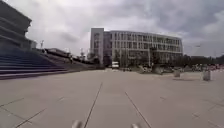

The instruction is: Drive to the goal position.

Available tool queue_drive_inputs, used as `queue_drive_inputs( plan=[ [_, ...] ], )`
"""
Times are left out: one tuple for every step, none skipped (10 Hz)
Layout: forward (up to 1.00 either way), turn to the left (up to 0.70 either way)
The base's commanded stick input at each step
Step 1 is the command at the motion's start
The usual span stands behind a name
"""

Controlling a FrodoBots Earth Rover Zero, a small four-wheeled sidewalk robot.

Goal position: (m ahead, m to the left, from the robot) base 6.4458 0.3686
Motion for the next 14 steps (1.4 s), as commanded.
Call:
queue_drive_inputs(
  plan=[
    [0.85, 0.00],
    [0.85, 0.00],
    [0.85, 0.00],
    [0.85, 0.00],
    [0.85, 0.00],
    [0.85, 0.00],
    [0.85, 0.00],
    [0.85, 0.00],
    [0.85, 0.00],
    [0.85, 0.00],
    [0.85, 0.00],
    [0.85, 0.00],
    [0.85, 0.00],
    [0.85, 0.00]
  ],
)
